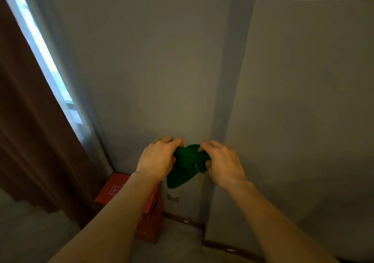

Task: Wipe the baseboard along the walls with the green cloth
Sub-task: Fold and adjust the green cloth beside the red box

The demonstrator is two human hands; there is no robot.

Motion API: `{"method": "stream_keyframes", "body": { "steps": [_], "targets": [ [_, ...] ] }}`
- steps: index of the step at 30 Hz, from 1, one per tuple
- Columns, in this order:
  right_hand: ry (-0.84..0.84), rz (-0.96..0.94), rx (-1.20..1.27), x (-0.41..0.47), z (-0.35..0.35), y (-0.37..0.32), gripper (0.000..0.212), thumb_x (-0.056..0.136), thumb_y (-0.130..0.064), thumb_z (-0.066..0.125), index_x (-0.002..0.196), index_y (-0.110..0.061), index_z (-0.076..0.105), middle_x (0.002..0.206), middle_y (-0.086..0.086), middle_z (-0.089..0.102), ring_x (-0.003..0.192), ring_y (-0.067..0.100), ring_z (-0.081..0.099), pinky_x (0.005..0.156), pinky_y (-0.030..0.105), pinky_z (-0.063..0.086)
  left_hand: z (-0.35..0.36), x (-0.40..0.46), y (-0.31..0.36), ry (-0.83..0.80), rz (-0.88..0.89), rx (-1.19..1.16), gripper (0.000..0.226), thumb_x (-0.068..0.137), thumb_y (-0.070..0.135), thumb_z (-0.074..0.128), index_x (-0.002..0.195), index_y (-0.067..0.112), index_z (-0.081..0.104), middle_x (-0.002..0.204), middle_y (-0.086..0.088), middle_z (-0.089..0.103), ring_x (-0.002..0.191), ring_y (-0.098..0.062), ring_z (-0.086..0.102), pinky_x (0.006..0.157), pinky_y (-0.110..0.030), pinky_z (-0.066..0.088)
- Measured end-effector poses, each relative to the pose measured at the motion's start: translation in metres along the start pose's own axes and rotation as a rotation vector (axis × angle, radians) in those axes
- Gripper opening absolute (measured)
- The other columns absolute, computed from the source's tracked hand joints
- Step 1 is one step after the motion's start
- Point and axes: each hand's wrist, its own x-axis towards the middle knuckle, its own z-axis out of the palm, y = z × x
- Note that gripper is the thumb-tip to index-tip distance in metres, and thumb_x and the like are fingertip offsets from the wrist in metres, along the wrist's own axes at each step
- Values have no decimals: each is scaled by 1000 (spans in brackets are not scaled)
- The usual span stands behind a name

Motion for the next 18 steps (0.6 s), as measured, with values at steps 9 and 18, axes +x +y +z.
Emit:
{"method": "stream_keyframes", "body": {
  "steps": [9, 18],
  "targets": [
    [-86, 134, -8, 25, 90, 10, 43, 79, 0, 61, 116, -22, 59, 112, 4, 59, 97, 31, 58, 71, 38, 47, 75, 26, -69, -123, 32, -89, 32, 88, 6, 64, 114, 24, 58, 106, -1, 59, 97, -30, 61, 73, -44, 52],
    [-129, 245, -10, 35, 229, 36, 43, 75, -3, 62, 113, -23, 60, 114, 4, 59, 99, 33, 57, 70, 39, 47, 196, 34, -151, -258, 91, -119, 34, 85, 9, 65, 115, 23, 57, 110, -5, 58, 102, -36, 60, 74, -47, 51]
  ]
}}
